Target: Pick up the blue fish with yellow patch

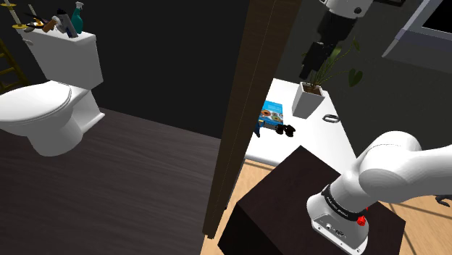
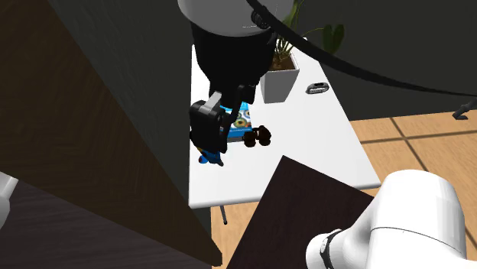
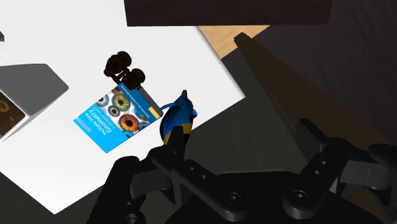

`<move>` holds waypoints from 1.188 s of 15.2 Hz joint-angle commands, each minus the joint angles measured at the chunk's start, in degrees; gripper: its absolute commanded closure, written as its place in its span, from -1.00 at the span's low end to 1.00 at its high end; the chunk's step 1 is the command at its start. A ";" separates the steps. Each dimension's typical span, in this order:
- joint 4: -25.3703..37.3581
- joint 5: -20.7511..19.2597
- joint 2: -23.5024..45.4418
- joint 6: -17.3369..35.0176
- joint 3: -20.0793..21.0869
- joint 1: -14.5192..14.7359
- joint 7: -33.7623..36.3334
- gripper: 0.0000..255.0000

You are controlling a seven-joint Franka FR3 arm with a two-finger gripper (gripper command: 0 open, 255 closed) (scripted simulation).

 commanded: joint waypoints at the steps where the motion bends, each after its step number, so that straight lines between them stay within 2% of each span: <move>1: 0.00 0.00 0.00 0.00 0.00 0.00 0.00 -1.00; 10: -1.72 -1.20 14.35 9.05 -11.26 0.70 -15.70 -1.00; 18: 2.08 1.51 32.42 15.56 -19.15 1.94 -30.71 -1.00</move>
